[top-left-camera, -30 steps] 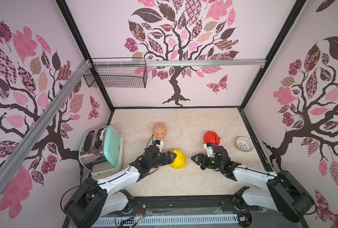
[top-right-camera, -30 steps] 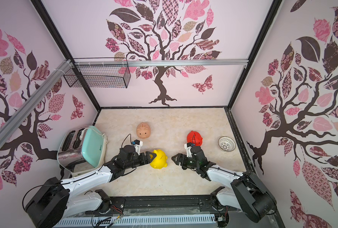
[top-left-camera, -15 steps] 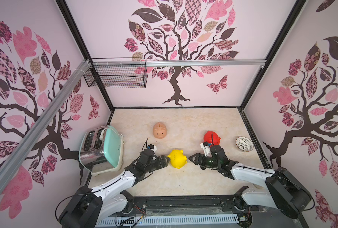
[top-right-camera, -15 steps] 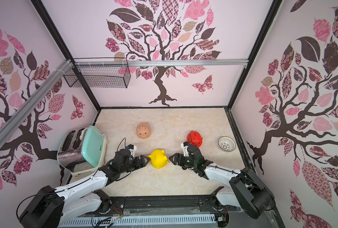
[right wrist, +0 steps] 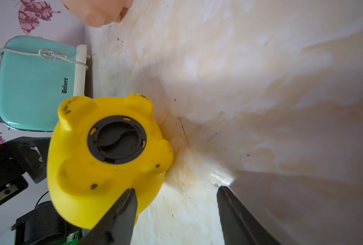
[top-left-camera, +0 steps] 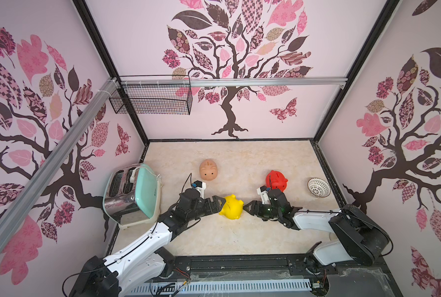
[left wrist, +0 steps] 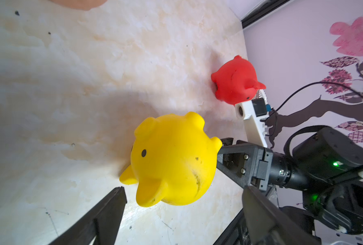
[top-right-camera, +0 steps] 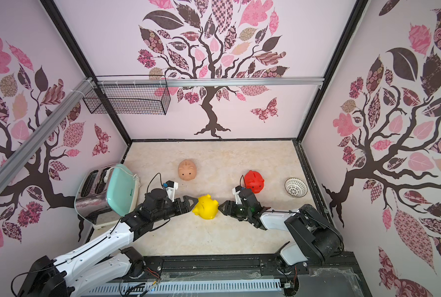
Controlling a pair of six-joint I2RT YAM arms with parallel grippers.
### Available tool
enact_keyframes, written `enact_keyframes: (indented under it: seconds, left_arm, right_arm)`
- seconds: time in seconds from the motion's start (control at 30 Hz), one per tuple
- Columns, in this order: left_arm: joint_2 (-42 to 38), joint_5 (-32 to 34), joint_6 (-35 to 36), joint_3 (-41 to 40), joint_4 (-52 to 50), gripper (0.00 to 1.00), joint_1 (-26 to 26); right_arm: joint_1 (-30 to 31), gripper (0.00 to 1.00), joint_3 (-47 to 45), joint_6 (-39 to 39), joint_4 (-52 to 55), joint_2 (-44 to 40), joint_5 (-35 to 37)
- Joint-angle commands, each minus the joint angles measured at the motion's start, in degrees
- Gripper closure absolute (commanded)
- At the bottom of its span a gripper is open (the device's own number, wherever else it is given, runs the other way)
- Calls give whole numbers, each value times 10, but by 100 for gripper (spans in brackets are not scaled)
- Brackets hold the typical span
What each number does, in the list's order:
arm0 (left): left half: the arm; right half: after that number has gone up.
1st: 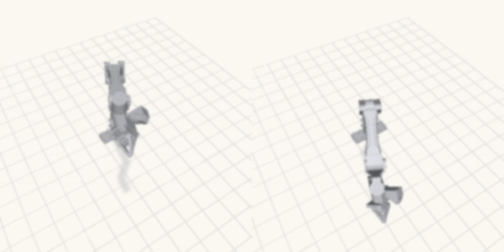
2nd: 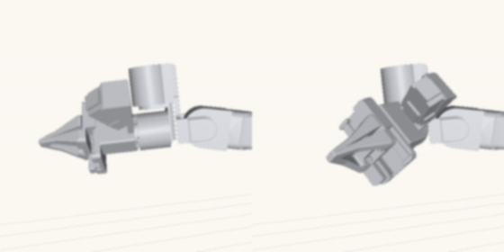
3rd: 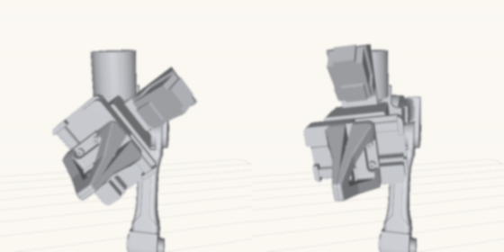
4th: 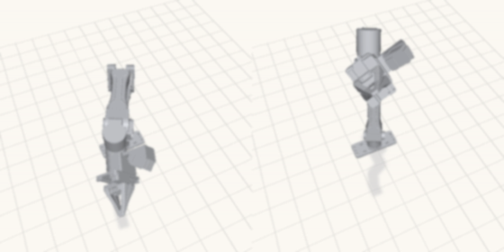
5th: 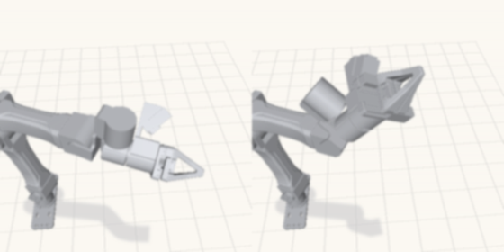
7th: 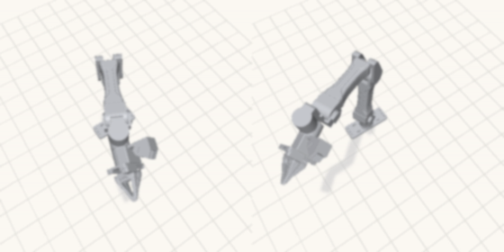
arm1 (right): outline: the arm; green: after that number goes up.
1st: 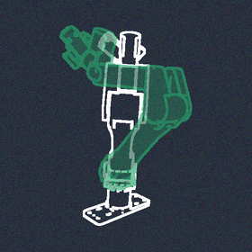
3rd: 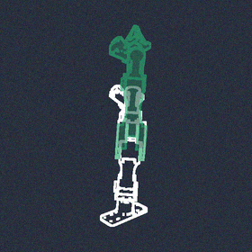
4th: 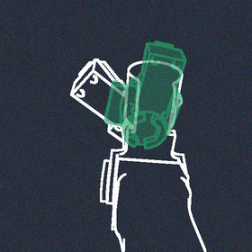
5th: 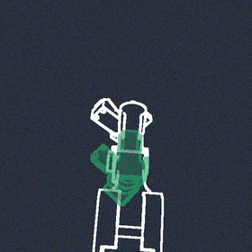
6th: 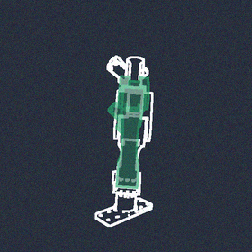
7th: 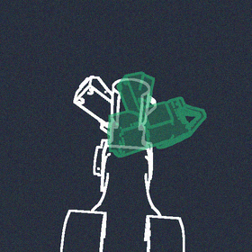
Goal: Open piggy banks
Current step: Adjust the piggy bank at the center of the board.
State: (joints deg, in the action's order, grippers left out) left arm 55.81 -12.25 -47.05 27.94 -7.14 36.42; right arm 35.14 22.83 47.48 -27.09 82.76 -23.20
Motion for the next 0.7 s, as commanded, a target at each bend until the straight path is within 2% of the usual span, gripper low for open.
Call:
enact_keyframes:
  seconds: [0.0, 0.07, 0.2, 0.37, 0.43, 0.57, 0.67]
  left_arm:
    - [15, 51, 43, 34, -56, 7, 6]
    - [39, 69, 63, 54, -63, 6, 5]
    - [105, 39, 96, 99, -64, 6, 4]
    - [141, 61, 69, 103, -26, 11, 0]
    - [152, 63, 54, 104, -21, 14, -8]
    - [157, 49, 39, 99, -10, 15, -12]
    - [138, 47, 29, 85, -9, 15, -13]
  right_arm:
    - [8, 34, -12, 9, -8, -27, 21]
    - [9, 34, -19, 5, 18, -60, 42]
    - [19, 34, -27, -13, 67, -118, 54]
    - [82, 33, -39, -39, 93, -167, 93]
    - [118, 31, -39, -55, 105, -170, 130]
    - [173, 18, -43, -58, 71, -138, 180]
    - [182, 15, -40, -51, 30, -93, 168]
